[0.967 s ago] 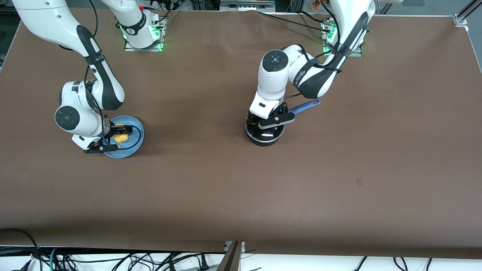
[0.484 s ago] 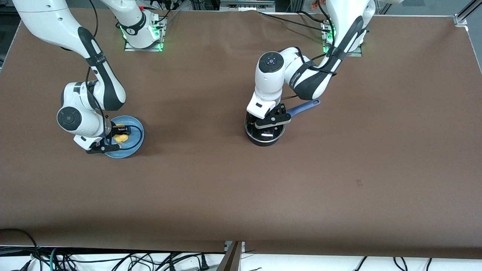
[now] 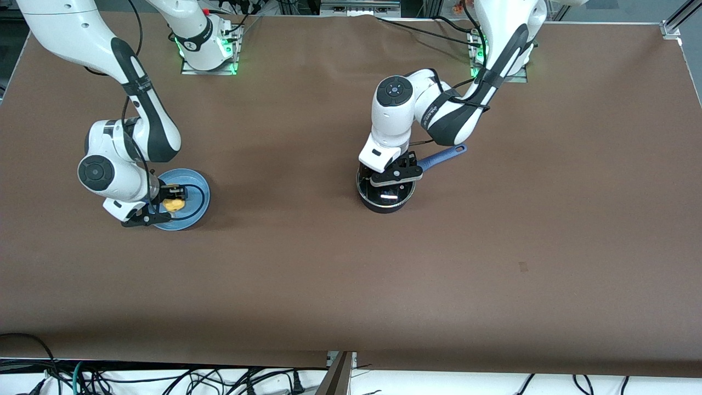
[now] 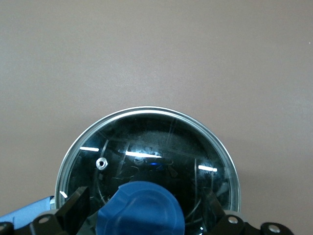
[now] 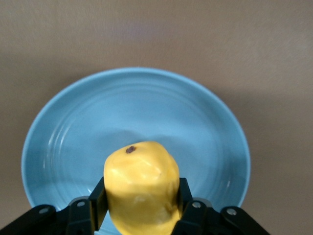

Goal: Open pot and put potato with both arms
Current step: 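Grasp the lid knob with the left gripper while the right gripper grasps the potato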

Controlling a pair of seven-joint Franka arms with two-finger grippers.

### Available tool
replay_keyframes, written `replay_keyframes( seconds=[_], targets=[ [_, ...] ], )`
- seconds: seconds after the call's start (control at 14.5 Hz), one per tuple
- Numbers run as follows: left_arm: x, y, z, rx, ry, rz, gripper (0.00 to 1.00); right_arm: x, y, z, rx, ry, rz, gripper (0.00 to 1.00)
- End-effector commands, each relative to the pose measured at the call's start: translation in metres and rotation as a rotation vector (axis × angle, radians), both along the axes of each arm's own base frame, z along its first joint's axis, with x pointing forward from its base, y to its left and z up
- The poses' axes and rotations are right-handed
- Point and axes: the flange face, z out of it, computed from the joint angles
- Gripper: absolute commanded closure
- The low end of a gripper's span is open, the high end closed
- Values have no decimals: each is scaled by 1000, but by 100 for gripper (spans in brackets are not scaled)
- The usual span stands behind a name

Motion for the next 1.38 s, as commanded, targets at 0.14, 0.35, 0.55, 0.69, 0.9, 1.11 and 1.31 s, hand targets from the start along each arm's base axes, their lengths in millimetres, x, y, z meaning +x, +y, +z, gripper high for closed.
replay_keyframes(
  seconds=[0.14, 0.35, 0.55, 0.69, 0.9, 1.11, 1.31],
  targets=[
    [-4, 4, 2, 19, -18, -59, 2, 22, 2, 40, -13, 18, 14, 54],
    [-3, 6, 3, 19, -20, -56, 13, 34, 6, 60, -14, 22, 9, 54],
    [-3, 6, 8, 14, -24, -59, 30, 37, 8, 66, -13, 15, 12, 54],
    [0, 9, 9, 14, -20, -70, 32, 37, 8, 66, -13, 15, 12, 54],
    [3, 12, 11, 12, -20, -66, 40, 37, 9, 66, -11, 15, 11, 54],
    [3, 12, 14, 10, -24, -63, 45, 41, 14, 72, -5, 2, 17, 54],
    [6, 16, 18, 11, -26, -56, 48, 48, 22, 85, 0, -9, 22, 54]
  ],
)
